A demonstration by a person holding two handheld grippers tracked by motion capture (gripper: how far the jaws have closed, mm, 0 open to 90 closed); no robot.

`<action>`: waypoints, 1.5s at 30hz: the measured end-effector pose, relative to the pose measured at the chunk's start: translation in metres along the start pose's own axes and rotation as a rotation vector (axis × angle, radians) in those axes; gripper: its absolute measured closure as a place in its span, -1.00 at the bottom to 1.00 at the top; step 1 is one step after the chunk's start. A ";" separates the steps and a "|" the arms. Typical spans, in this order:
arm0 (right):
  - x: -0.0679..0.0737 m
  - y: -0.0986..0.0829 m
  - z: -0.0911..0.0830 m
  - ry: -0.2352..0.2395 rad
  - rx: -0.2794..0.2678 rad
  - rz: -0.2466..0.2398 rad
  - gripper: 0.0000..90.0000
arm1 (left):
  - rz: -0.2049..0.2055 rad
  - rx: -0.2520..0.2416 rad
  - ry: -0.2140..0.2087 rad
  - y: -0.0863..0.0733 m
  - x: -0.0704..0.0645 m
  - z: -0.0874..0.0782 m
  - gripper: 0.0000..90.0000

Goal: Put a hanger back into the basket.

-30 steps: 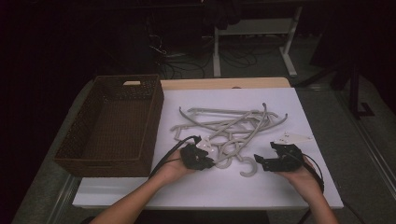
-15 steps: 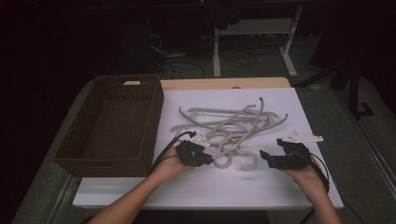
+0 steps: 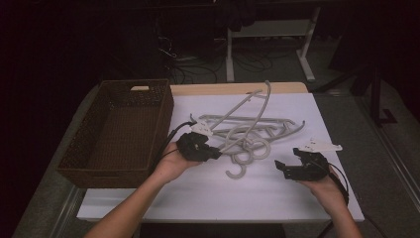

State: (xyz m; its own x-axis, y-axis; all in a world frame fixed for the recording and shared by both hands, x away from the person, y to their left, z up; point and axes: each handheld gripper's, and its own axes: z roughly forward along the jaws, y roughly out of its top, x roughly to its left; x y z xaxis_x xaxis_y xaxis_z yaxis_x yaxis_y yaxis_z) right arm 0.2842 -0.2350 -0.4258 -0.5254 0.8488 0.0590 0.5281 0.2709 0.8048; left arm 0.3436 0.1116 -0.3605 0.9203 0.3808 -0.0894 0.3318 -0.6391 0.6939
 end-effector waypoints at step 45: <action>0.011 0.000 0.014 0.055 0.046 -0.056 -1.00 | -0.140 0.010 0.175 -0.097 0.096 -0.194 0.84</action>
State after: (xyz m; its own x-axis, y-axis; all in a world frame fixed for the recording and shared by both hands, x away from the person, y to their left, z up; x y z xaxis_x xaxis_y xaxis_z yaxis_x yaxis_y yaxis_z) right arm 0.2877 -0.2190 -0.4338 -0.5901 0.8060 0.0475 0.5260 0.3391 0.7800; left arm 0.3595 0.3397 -0.2978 0.8156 0.5756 -0.0580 0.4564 -0.5786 0.6760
